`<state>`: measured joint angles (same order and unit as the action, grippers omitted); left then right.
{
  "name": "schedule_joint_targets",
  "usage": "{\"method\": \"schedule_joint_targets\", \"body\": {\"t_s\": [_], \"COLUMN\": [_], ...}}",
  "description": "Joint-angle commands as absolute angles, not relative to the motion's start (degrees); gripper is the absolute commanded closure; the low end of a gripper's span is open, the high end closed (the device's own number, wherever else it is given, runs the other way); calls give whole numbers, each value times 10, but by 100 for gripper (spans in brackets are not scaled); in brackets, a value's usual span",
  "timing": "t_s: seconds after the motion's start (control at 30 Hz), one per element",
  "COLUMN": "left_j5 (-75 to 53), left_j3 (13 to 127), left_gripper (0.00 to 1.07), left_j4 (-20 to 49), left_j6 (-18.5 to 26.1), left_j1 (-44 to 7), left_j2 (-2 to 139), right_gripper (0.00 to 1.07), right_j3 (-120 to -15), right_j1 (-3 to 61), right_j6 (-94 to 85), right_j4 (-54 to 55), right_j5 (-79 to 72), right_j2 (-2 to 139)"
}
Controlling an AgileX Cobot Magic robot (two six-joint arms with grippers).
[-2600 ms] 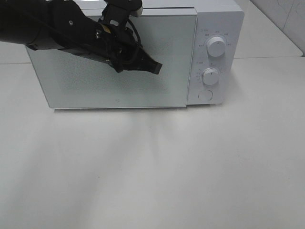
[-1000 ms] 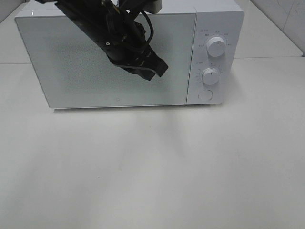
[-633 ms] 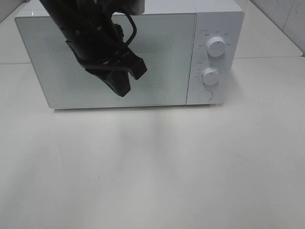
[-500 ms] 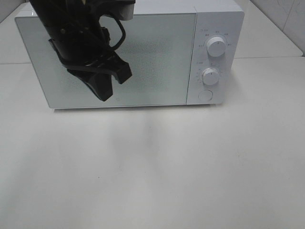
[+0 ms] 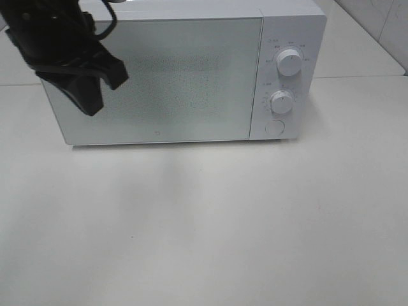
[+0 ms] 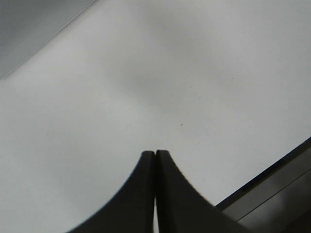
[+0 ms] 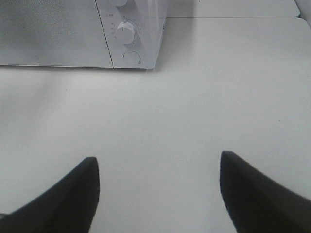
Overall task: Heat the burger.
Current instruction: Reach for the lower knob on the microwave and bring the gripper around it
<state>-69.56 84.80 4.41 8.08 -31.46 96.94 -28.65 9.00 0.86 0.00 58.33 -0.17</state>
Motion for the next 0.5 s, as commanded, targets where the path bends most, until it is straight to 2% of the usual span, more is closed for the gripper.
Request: {"method": "schedule_joint_targets", "body": {"t_s": [0.03,0.1,0.13,0.17,0.3,0.5], "left_j5": [-734,-734,-734,-734,-734,-734], "left_j3": [797,786,764,764,705,633], "left_gripper": [106,106,106,106,106,106], "left_j4": [42,42,42,42,42,42], "left_j6": [64,60,52,52,46,46], "left_j1": [-262,-252,-226,-226,-175,-140], "left_j2": [930,920,898,898,828,729], "right_gripper": [41,41,41,41,41,41], "right_j3": [-285,-285,-285,-285,-285,-285], "right_j1": [88,88,88,88,88,88], "right_j6": [0,0,0,0,0,0], "right_j4": [-4,-4,-4,-4,-4,-4], "right_j5": [574,574,574,574,574,574], "right_j2": [-17,-17,-17,-17,-17,-17]}}
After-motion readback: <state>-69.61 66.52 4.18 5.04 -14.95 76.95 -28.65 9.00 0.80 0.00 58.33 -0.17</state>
